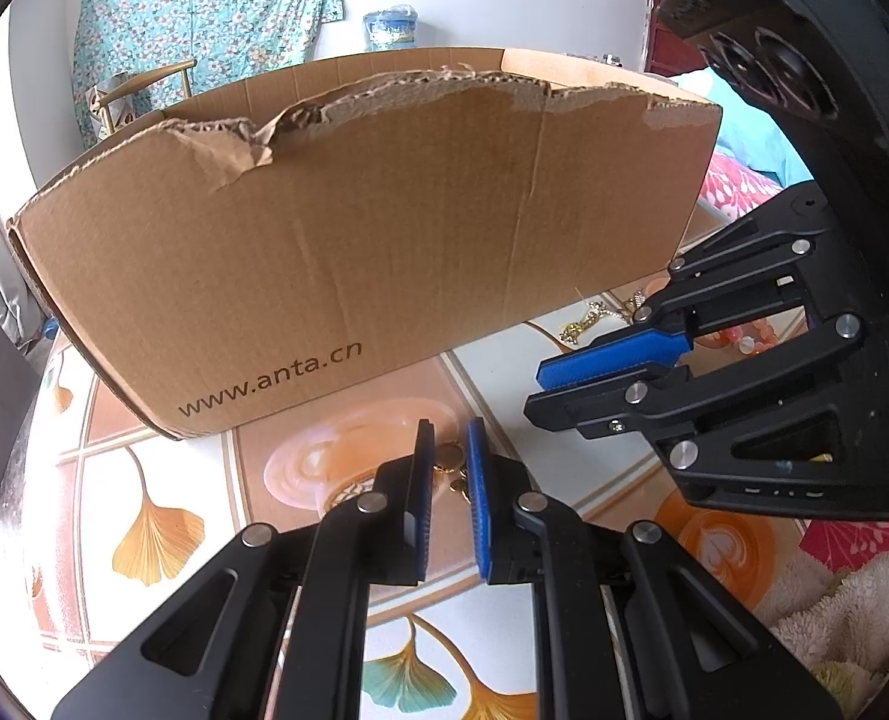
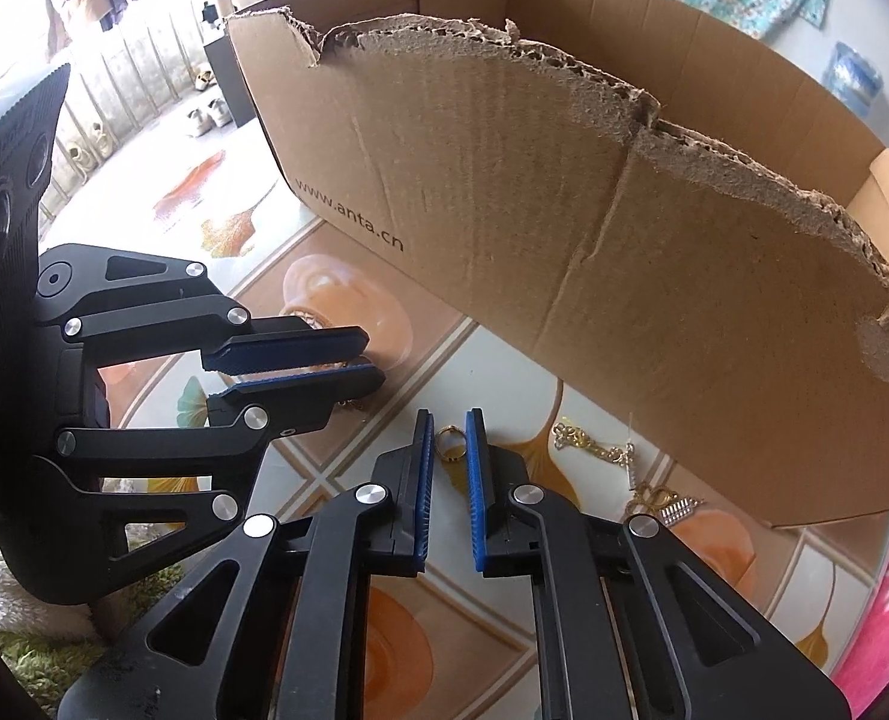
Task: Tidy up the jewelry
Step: 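Lift both tools with their gold rings over the cardboard box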
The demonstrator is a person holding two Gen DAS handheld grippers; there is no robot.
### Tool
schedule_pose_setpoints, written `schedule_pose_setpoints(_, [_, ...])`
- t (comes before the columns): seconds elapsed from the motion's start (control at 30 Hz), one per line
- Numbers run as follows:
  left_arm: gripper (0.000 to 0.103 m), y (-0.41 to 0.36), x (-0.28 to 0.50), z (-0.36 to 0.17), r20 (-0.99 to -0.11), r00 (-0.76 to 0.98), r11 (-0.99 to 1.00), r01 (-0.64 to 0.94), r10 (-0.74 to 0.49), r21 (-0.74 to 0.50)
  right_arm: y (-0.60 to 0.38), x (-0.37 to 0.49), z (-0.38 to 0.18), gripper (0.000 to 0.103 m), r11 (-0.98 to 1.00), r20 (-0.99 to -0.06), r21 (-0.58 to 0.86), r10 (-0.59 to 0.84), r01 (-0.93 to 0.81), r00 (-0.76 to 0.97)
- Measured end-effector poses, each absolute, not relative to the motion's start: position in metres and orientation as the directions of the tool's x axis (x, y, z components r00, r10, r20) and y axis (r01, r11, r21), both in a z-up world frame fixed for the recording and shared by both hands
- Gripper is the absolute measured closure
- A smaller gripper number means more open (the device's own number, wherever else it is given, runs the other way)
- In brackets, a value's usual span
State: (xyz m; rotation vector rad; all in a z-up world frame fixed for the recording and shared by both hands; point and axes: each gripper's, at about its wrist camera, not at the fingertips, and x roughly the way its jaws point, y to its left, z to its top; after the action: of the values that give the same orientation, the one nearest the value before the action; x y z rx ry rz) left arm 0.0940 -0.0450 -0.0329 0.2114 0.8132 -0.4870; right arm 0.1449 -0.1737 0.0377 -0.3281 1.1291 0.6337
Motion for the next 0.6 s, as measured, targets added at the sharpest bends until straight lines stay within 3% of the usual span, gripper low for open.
schedule_pose_setpoints(0.6, [0.092, -0.039, 0.085, -0.022, -0.715, 0.597, 0.857, 0.516, -0.364, -0.005, -0.183, 0.144, 0.055, 0.094, 0.804, -0.899, 0.073, 0.310, -0.591, 0.311])
